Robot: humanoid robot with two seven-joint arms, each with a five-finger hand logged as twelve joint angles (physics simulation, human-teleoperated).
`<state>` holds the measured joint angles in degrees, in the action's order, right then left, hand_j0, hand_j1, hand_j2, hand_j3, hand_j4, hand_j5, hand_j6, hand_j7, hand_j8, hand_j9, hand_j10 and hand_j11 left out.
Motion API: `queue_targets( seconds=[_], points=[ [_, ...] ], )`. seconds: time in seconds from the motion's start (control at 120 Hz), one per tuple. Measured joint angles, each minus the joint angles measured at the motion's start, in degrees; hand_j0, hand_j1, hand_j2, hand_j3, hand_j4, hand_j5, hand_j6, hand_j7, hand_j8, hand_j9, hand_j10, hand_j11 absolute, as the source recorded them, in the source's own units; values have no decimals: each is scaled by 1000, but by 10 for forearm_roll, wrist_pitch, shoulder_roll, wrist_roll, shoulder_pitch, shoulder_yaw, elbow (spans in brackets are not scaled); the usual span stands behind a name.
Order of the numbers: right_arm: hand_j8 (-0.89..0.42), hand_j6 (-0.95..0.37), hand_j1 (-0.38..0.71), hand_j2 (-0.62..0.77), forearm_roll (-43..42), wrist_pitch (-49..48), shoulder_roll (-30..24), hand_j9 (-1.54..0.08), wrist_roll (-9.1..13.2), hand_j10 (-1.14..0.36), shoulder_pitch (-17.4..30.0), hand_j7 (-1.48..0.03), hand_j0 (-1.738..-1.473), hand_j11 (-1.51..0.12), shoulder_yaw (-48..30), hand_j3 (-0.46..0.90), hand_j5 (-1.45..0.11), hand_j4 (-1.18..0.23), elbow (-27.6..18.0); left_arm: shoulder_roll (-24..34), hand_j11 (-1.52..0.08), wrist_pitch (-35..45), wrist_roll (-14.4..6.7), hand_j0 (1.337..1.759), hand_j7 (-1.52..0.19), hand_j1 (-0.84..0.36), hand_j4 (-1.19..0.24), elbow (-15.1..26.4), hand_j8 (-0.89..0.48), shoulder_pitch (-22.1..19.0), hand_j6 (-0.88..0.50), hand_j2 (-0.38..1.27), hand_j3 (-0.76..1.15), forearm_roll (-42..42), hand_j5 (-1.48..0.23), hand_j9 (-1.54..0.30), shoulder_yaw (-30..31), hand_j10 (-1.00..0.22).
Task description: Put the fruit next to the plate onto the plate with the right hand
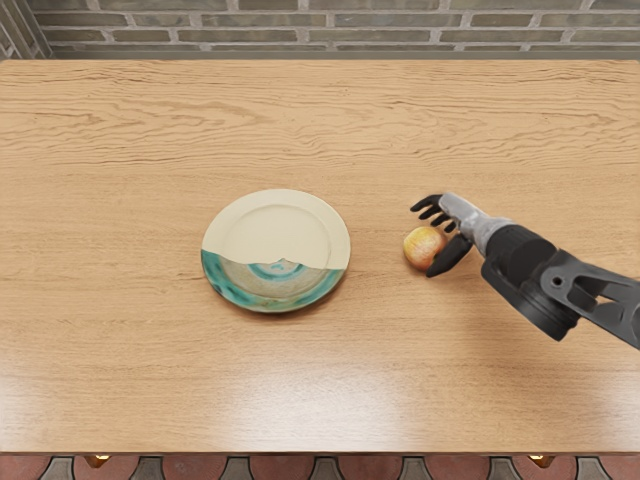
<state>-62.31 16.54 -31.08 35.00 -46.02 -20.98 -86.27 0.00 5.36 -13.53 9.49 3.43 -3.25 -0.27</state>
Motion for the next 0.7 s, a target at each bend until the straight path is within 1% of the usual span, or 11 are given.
queue_targets(
  seconds=[0.175, 0.258, 0.383, 0.7],
  points=[
    [-416, -419, 124, -47, 1, -17, -4, -547, 0, -415, -1, -542, -1657, -547, -4, 0, -547, -415, -2, 0, -7, 0, 0, 1658, -7, 343, -6, 0, -6, 0, -6, 1, 0, 0, -7, -7, 0, -6],
    [-441, -381, 154, -13, 4, -23, -6, -590, 0, -442, -2, -582, -1658, -590, -5, 0, -589, -443, -3, 0, -7, 0, 0, 1658, -7, 343, -6, 0, -6, 0, -6, 1, 0, 0, -7, -7, 0, -6],
    [-438, -371, 169, 45, 6, -41, -8, -630, 0, -470, -3, -620, -1658, -630, -18, 0, -628, -471, -4, 0, -7, 0, 0, 1658, -7, 343, -6, 0, -6, 0, -6, 1, 0, 0, -7, -7, 0, -6],
    [-415, -354, 174, 76, 7, -82, -12, -687, 0, -510, -2, -676, -1657, -688, -54, 0, -689, -504, -4, 0, -7, 0, 0, 1658, -7, 343, -6, 0, -6, 0, -6, 1, 0, 0, -7, -7, 0, -6]
  ],
)
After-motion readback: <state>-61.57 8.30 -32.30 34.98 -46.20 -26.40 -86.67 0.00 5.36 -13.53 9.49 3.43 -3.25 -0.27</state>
